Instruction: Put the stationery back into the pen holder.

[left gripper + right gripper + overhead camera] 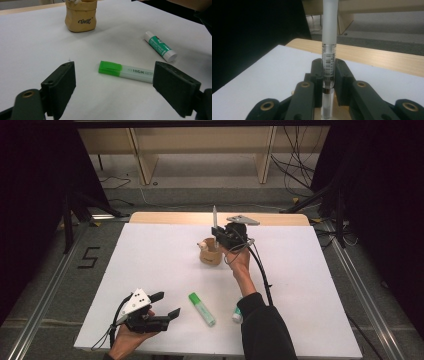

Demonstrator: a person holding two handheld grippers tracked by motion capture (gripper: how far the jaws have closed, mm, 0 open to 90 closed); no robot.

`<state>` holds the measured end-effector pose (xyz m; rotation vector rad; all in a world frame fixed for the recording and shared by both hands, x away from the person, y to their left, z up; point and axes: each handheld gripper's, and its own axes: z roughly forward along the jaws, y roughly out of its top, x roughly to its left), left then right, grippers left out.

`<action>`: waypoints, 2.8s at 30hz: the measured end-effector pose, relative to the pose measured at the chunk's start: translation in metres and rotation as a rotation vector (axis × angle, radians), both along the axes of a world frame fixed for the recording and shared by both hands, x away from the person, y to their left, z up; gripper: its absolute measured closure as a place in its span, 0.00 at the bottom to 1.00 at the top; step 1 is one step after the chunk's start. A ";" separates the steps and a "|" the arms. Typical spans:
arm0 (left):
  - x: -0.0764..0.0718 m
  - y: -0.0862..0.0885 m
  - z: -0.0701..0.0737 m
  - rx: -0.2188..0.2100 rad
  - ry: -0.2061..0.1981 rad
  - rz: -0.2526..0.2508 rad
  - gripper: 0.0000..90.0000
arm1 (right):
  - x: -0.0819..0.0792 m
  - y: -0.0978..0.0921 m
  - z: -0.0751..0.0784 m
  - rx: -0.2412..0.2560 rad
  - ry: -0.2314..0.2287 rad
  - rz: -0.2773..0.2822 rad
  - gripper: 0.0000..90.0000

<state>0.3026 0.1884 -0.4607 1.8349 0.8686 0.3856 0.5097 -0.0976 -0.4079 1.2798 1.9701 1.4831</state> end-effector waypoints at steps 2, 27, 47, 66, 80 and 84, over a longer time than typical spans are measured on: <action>0.000 0.000 0.000 -0.001 0.003 -0.001 0.20 | 0.001 0.001 -0.002 0.002 0.005 -0.001 0.89; 0.000 -0.001 -0.002 -0.002 0.006 -0.005 0.20 | 0.008 0.010 -0.021 -0.044 0.012 -0.012 0.88; 0.000 0.000 -0.001 -0.011 0.000 -0.003 0.20 | 0.008 0.009 -0.029 -0.036 0.034 -0.022 0.88; 0.000 0.000 -0.002 -0.010 0.001 0.002 0.20 | -0.005 -0.008 -0.019 -0.013 0.055 -0.006 0.63; 0.002 0.005 -0.001 -0.034 0.002 0.027 0.20 | -0.071 -0.019 0.013 -0.111 0.039 0.125 0.35; 0.002 0.006 -0.001 -0.033 0.001 0.031 0.20 | -0.097 -0.016 0.013 -0.150 0.036 0.173 0.33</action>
